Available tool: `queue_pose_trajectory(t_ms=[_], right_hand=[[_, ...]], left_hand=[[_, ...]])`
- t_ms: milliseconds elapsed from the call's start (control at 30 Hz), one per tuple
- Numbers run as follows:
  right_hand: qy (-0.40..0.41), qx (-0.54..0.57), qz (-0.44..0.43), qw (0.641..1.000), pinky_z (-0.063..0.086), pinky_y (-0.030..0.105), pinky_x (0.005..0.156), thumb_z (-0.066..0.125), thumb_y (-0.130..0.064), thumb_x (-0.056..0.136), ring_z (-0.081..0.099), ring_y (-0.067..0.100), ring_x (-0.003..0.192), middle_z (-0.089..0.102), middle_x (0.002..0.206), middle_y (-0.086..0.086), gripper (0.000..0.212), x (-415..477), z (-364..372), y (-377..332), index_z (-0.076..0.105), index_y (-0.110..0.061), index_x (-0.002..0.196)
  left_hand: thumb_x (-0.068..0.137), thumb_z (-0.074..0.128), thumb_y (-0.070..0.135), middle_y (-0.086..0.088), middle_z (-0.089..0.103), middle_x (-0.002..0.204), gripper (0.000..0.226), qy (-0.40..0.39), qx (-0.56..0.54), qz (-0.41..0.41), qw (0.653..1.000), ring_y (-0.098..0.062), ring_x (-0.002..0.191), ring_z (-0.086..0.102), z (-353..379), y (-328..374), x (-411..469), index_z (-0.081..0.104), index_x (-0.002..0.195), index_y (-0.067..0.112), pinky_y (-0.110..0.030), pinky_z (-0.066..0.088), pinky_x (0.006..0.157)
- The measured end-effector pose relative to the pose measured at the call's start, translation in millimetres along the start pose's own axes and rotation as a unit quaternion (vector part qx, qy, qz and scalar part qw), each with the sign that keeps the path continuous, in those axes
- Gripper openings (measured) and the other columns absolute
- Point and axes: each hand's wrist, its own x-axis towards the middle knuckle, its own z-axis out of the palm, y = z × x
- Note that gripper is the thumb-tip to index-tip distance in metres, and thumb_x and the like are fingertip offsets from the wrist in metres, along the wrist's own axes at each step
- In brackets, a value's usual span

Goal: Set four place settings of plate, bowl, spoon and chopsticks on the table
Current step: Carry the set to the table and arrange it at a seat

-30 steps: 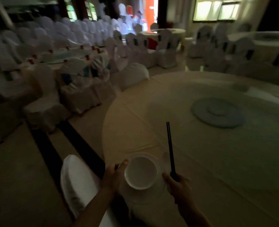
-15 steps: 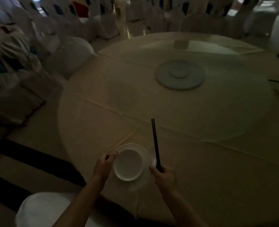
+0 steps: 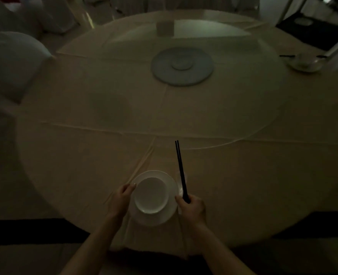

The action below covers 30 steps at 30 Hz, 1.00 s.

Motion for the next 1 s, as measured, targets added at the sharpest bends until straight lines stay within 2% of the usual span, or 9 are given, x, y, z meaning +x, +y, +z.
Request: queue_pose_trajectory(t_ms=[133,233,300,467,533,633,767,833,1000], right_hand=[[0.036,-0.023,0.006,0.999,0.044,0.024,0.051,0.074,-0.032,0.085,0.064,0.004,0.062,0.071,0.066,-0.008,0.012,-0.1,5.0,-0.9,0.074,-0.024,0.077],[0.051,-0.039,0.013,0.998,0.043,0.022,0.050,0.074,-0.032,0.085,0.063,0.006,0.061,0.069,0.064,-0.008,0.018,2.0,8.0,-2.1,0.071,-0.026,0.068],[0.060,-0.050,0.019,0.997,0.040,0.018,0.045,0.074,-0.032,0.085,0.059,0.002,0.056,0.065,0.059,-0.011,0.025,1.9,11.2,-3.2,0.066,-0.027,0.062],[0.068,-0.049,0.029,0.996,0.044,0.023,0.050,0.073,-0.035,0.085,0.064,0.006,0.061,0.070,0.066,-0.007,0.020,0.9,16.5,-2.2,0.070,-0.025,0.069],[0.077,-0.059,0.023,0.995,0.042,0.025,0.052,0.073,-0.036,0.086,0.064,0.010,0.063,0.071,0.068,-0.003,0.019,-0.4,17.1,-2.3,0.072,-0.023,0.072],[0.115,-0.050,0.017,0.992,0.042,0.027,0.052,0.072,-0.034,0.087,0.063,0.014,0.061,0.069,0.064,0.000,0.025,-7.0,14.7,-1.9,0.070,-0.018,0.068],[0.160,-0.032,-0.001,0.987,0.047,0.031,0.054,0.074,-0.035,0.086,0.066,0.018,0.061,0.070,0.062,0.004,0.029,-22.3,5.1,1.8,0.071,-0.011,0.068],[0.147,-0.022,-0.016,0.989,0.046,0.033,0.055,0.075,-0.034,0.085,0.064,0.018,0.059,0.069,0.062,0.006,0.029,-27.2,3.6,3.3,0.072,-0.011,0.068],[0.096,-0.013,-0.039,0.995,0.040,0.030,0.051,0.078,-0.034,0.083,0.055,0.004,0.052,0.064,0.053,-0.001,0.023,-34.2,17.1,1.5,0.073,-0.024,0.063]], left_hand=[[0.098,0.054,0.023,-0.006,0.069,0.097,0.018,-0.071,-0.009,0.007,0.997,-0.021,0.087,0.065,-2.3,-0.9,12.1,0.068,0.105,0.015,-0.035,0.050,0.072],[0.097,0.055,0.024,-0.011,0.069,0.103,0.025,-0.097,-0.006,0.009,0.995,-0.028,0.096,0.065,-4.0,-3.5,19.3,0.067,0.112,0.008,-0.042,0.051,0.079],[0.097,0.056,0.025,-0.013,0.070,0.107,0.026,-0.109,-0.006,0.009,0.994,-0.028,0.100,0.066,-6.0,-6.4,23.0,0.068,0.113,0.008,-0.045,0.052,0.086],[0.096,0.057,0.019,-0.013,0.070,0.112,0.026,-0.112,-0.030,0.027,0.993,-0.030,0.107,0.065,-7.4,-16.7,28.6,0.066,0.117,0.008,-0.045,0.053,0.091],[0.095,0.059,0.020,-0.008,0.069,0.115,0.029,-0.112,0.001,0.056,0.992,-0.028,0.111,0.063,-8.6,-21.3,29.2,0.065,0.122,0.011,-0.044,0.052,0.093],[0.087,0.061,0.039,-0.009,0.064,0.123,0.048,-0.088,0.092,0.078,0.989,-0.028,0.115,0.059,-9.9,-24.1,29.1,0.062,0.129,0.015,-0.048,0.048,0.099],[0.092,0.061,0.032,-0.015,0.058,0.124,0.042,-0.032,0.171,0.101,0.980,-0.032,0.112,0.058,-13.0,-23.1,31.9,0.062,0.128,0.011,-0.041,0.048,0.095],[0.092,0.061,0.031,-0.014,0.064,0.115,0.036,-0.006,0.173,0.121,0.977,-0.027,0.101,0.062,-19.7,-20.0,31.8,0.066,0.122,0.010,-0.036,0.050,0.085],[0.094,0.061,0.028,0.001,0.074,0.084,0.021,-0.059,0.162,0.137,0.975,-0.011,0.077,0.067,-27.0,-18.9,22.0,0.075,0.105,0.019,-0.026,0.049,0.067]])
